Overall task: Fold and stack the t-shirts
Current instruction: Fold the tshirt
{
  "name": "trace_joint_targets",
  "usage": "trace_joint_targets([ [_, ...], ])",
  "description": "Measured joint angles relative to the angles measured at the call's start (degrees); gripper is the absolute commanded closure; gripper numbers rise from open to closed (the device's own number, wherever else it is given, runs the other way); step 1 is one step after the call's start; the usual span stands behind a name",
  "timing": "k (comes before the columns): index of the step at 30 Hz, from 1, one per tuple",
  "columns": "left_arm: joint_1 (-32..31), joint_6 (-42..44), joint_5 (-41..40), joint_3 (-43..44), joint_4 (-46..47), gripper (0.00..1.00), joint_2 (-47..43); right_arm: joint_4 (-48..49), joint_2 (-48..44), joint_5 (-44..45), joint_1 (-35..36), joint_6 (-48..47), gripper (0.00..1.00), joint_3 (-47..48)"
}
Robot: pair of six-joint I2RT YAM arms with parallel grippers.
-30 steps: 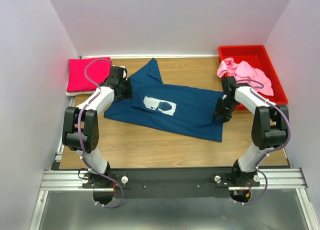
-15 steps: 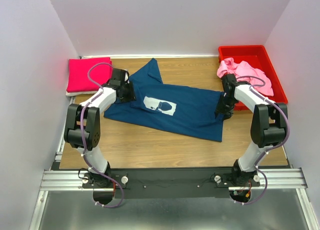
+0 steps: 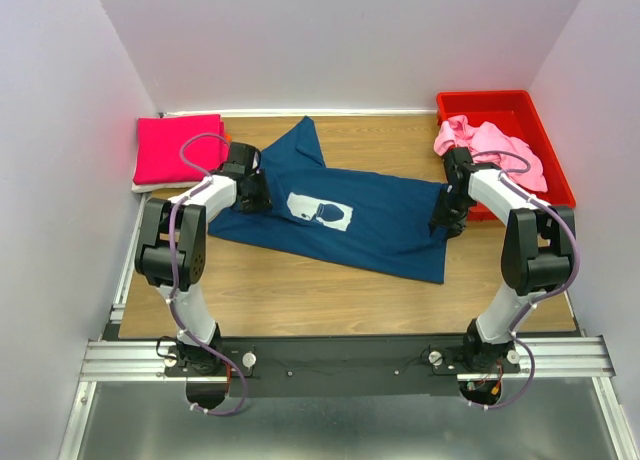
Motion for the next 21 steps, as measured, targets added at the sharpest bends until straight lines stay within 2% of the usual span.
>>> trace_joint_targets([
  [6,-0.2,0.1,-0.2,0.2,0.5,0.65,1.4,0.0,0.0,0.0,0.0,0.0,0.54,0.0],
  [8,-0.4,0.1,-0.2,0.5,0.5,0.74,1.7,0.0,0.0,0.0,0.0,0.0,0.54,0.0],
  [12,-0.7,0.3,-0.2,0.9,0.8,0.77,2.2,0.0,0.0,0.0,0.0,0.0,0.54,0.0],
  [13,-0.7,0.3,-0.2,1.0,0.7,0.83,2.2,0.0,0.0,0.0,0.0,0.0,0.54,0.0],
  [21,-1.4,1.2,-0.2,5.5,-1.7,0.85,2.5,0.0,0.0,0.0,0.0,0.0,0.55,0.0],
])
